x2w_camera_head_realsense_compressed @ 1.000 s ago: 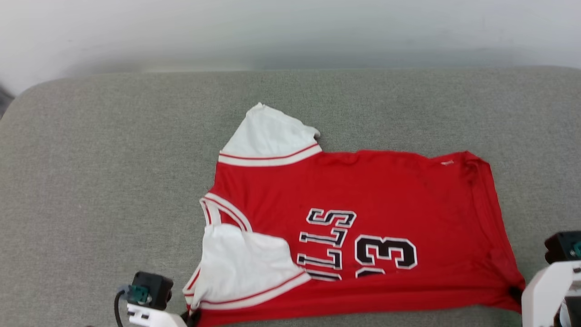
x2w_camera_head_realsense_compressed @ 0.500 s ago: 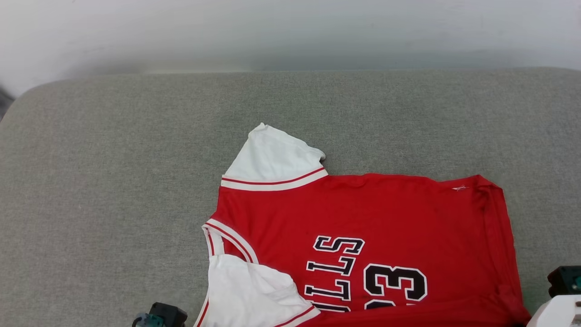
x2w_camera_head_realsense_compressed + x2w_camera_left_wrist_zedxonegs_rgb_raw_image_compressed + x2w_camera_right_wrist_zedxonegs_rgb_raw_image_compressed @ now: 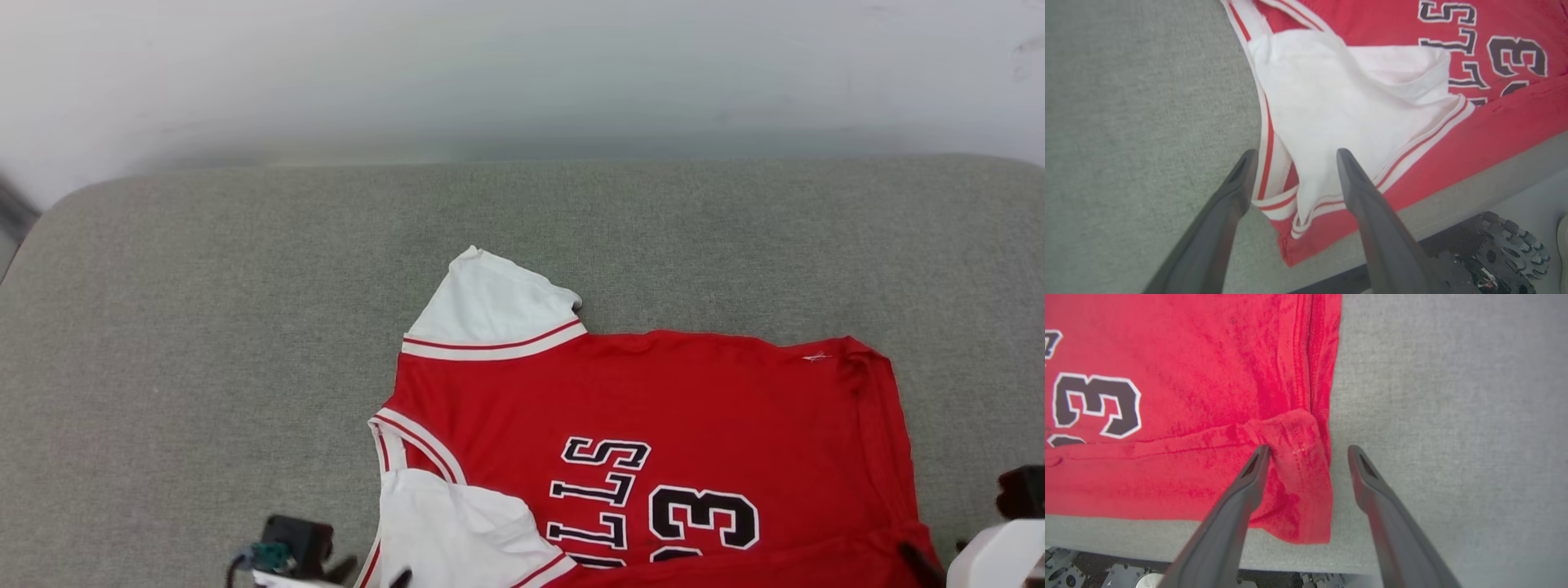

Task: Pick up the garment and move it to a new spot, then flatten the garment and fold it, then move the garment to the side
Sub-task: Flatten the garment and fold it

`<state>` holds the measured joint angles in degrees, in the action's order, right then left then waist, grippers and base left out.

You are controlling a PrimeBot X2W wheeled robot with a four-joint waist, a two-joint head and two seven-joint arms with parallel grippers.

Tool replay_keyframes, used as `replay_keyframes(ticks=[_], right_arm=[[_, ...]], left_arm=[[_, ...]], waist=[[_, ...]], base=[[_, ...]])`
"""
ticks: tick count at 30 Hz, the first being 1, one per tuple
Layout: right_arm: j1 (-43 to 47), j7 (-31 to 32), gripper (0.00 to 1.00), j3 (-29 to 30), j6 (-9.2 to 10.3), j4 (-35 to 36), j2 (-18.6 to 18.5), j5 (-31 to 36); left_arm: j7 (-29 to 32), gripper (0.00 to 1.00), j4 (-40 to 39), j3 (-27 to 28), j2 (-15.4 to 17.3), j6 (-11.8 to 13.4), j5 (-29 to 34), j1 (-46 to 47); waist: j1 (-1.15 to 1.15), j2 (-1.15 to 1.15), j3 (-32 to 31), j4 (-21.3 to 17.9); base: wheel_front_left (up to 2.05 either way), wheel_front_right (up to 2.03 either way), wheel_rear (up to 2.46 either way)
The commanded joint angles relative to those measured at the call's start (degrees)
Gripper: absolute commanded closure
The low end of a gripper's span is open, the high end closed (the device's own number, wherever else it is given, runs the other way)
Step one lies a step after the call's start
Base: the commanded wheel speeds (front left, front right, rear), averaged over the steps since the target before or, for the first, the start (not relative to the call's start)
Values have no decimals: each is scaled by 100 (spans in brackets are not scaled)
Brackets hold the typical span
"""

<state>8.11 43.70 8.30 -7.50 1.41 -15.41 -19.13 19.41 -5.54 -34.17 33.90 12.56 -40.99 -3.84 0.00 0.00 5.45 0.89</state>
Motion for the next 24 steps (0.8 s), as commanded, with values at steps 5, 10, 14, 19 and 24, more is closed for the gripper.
replay_keyframes(ticks=[5,10,14,19,24], right_arm=[[-302,-1015,0,-21,1,370,-21,-81],[-492,-1908,0,-170,3,665,11,-116],[-576,-2566,0,-252,2,918,97,33],[-484,-3427,0,-345,2,1110,369,190],[-385,-4307,0,-455,2,1077,574,395]], left_arm=[[-1150,0,-19,491,-234,199,298,315],[-2321,0,145,881,-559,261,425,467],[-3017,0,322,870,-685,148,671,539],[-3398,0,410,980,-939,8,829,567],[-3465,0,369,1230,-1206,-226,1142,605]], waist=[[0,0,-232,-13],[0,0,-324,-81],[0,0,-337,-136],[0,0,-309,-157],[0,0,-270,-174]], base=[[0,0,0],[0,0,0],[0,0,0],[0,0,0],[0,0,0]])
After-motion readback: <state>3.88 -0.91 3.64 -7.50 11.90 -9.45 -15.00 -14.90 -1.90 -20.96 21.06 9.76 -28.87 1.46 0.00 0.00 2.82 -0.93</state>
